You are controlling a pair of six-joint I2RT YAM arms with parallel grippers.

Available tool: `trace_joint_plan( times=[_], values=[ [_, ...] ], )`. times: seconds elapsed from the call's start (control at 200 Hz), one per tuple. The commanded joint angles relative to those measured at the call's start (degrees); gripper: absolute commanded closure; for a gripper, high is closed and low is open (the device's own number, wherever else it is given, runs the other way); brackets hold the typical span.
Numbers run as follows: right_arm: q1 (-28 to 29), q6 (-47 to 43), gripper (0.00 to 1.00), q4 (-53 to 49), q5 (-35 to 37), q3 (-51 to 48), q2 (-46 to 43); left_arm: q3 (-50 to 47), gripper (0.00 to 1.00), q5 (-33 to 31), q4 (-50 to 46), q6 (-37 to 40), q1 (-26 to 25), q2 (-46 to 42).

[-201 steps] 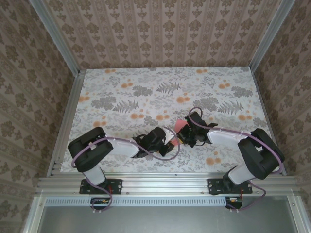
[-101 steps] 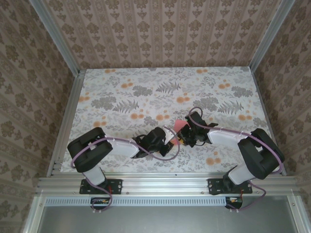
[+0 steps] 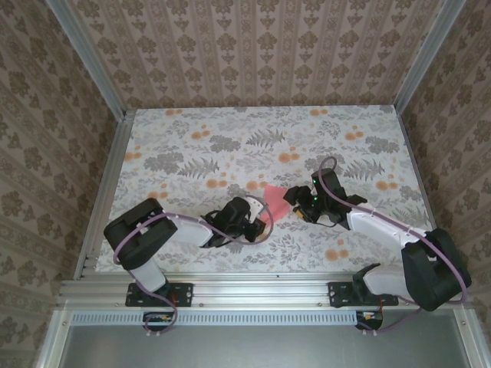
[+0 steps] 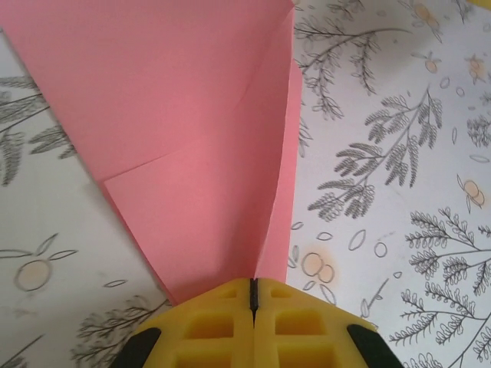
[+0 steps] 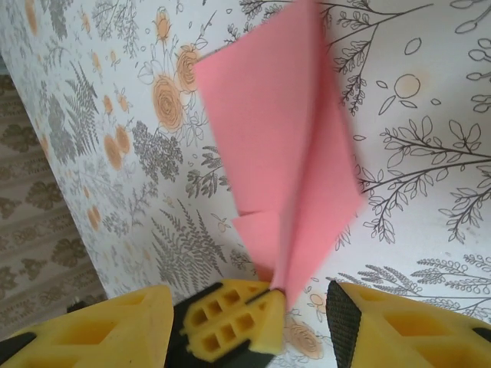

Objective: Fold a paper plane with a square sheet of paper (pick it up from the middle)
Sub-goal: Fourth fold the wing at the center of the table.

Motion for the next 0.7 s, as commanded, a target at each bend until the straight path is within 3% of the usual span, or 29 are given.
trace_joint_plan(
  times=[0.0, 0.13, 0.41, 0.695],
  values=[
    [-0.16, -8.92, 0.43, 1.39, -2.80, -1.07, -0.29, -1.58, 0.97, 4.24, 2.13, -4.71, 1.47, 1.20],
    [-0.05, -13.08, 0.48, 5.67, -5.46, -0.86, 2.87, -2.64, 0.98, 6.33, 4.29, -6.50, 3.52, 1.60],
    [0.42, -20.06, 0.71, 11.10, -10.50, 3.21, 14.28, -4.32, 1.00, 11.22, 8.75, -8.70, 6.59, 2.52],
    [0.80, -21.83, 0.92, 9.02, -7.82, 8.14, 21.05, -4.83, 1.00, 12.46, 9.59, -10.24, 8.18, 2.83]
  ],
)
